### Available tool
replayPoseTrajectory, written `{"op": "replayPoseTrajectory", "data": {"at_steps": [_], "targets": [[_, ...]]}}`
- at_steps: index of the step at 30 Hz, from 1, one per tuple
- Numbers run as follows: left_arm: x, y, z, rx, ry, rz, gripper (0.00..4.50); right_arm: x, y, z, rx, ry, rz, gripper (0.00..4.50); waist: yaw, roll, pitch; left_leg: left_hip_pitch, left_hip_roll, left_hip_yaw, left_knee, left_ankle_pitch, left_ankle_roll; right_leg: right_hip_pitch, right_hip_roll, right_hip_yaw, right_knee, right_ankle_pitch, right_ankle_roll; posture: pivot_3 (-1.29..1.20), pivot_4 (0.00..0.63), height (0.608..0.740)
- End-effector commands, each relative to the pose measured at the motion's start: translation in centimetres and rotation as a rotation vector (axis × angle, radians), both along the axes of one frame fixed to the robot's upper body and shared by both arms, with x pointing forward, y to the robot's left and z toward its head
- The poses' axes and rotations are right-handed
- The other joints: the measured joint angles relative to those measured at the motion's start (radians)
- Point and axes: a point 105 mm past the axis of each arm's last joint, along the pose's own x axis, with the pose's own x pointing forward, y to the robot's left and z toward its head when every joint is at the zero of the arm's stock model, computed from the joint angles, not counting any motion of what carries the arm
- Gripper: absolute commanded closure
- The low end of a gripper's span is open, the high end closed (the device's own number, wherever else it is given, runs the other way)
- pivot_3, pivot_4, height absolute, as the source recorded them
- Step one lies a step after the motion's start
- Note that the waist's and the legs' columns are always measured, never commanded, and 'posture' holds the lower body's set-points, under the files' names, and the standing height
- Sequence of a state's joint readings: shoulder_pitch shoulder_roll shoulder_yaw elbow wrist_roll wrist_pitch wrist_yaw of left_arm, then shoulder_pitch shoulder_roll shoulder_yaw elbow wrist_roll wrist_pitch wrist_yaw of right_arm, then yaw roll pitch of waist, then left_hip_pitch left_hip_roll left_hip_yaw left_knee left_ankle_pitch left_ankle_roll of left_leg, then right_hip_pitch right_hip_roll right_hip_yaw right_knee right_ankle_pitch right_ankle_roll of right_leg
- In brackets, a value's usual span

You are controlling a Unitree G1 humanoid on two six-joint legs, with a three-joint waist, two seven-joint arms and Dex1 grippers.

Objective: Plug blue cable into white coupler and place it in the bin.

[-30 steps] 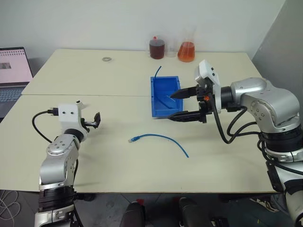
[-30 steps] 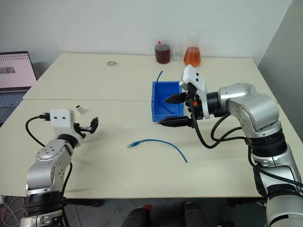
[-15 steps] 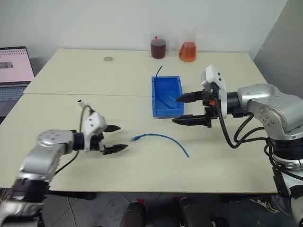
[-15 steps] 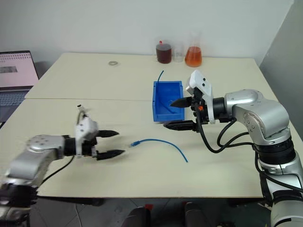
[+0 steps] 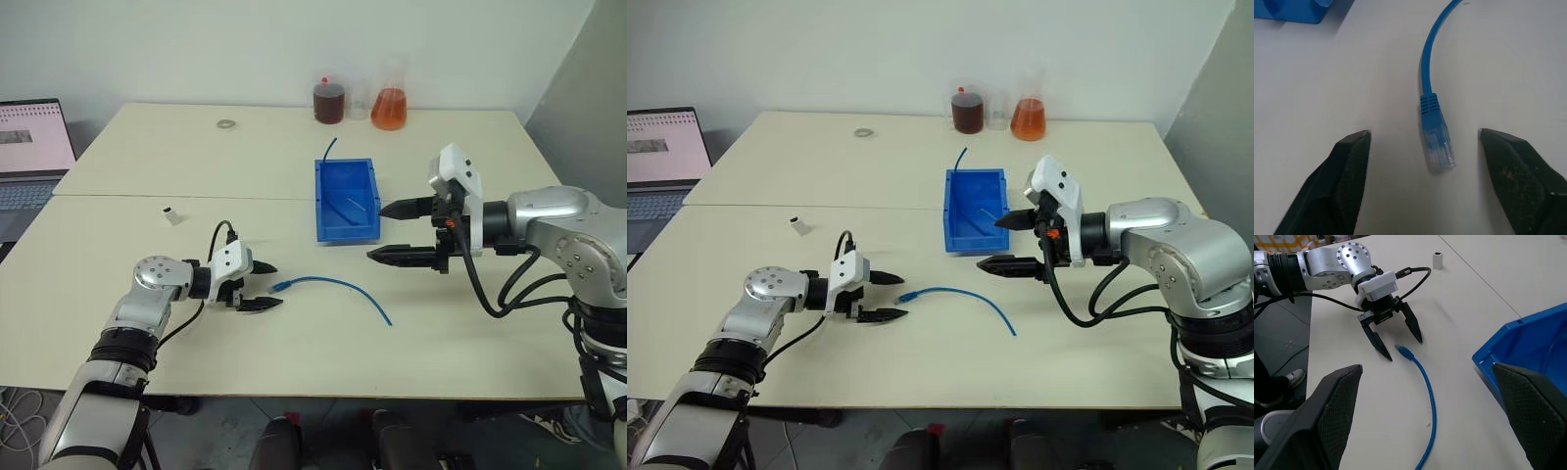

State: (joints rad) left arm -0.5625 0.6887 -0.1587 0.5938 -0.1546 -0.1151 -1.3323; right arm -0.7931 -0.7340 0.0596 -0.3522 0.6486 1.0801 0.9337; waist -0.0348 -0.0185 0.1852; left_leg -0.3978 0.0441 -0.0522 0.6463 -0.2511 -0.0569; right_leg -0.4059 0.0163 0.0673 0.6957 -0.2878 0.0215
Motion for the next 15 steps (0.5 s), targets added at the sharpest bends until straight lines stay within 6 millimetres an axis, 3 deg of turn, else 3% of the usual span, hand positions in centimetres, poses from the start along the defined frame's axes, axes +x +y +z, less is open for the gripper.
{"op": "replayPoseTrajectory", "data": {"at_steps": [1,8,13,15], "targets": [[-1.0,1.2,-2.0,0.058,0.093,0.014,1.84,-0.3,-0.1,1.0,0.014,-0.042,-0.008,0.0,-0.003,0.0,0.0,0.0,0.0,0.0,0.0,0.0,0.0,0.0,0.0,0.0,0.0,0.0,0.0,0.0,0.15,0.74],[-0.9,1.5,-2.3,0.077,0.103,0.033,3.13,-0.3,0.1,1.2,0.019,-0.037,-0.002,0.0,-0.003,0.0,0.0,0.0,0.0,0.0,0.0,0.0,0.0,0.0,0.0,0.0,0.001,0.0,0.0,0.0,0.15,0.74],[-1.2,2.8,-2.5,0.114,0.117,0.062,4.17,-0.1,0.1,1.2,0.017,-0.036,0.001,0.0,-0.008,0.0,0.0,0.0,0.0,0.0,0.0,0.0,0.0,0.0,0.0,0.0,0.001,0.0,0.0,0.0,0.15,0.74],[-1.4,3.1,-2.8,0.117,0.134,0.066,4.26,-0.1,0.1,1.2,0.02,-0.031,0.003,0.0,-0.013,0.0,0.0,0.001,0.001,0.0,0.0,0.0,0.0,0.0,0.0,0.0,0.001,0.0,0.0,0.0,0.15,0.74]]}}
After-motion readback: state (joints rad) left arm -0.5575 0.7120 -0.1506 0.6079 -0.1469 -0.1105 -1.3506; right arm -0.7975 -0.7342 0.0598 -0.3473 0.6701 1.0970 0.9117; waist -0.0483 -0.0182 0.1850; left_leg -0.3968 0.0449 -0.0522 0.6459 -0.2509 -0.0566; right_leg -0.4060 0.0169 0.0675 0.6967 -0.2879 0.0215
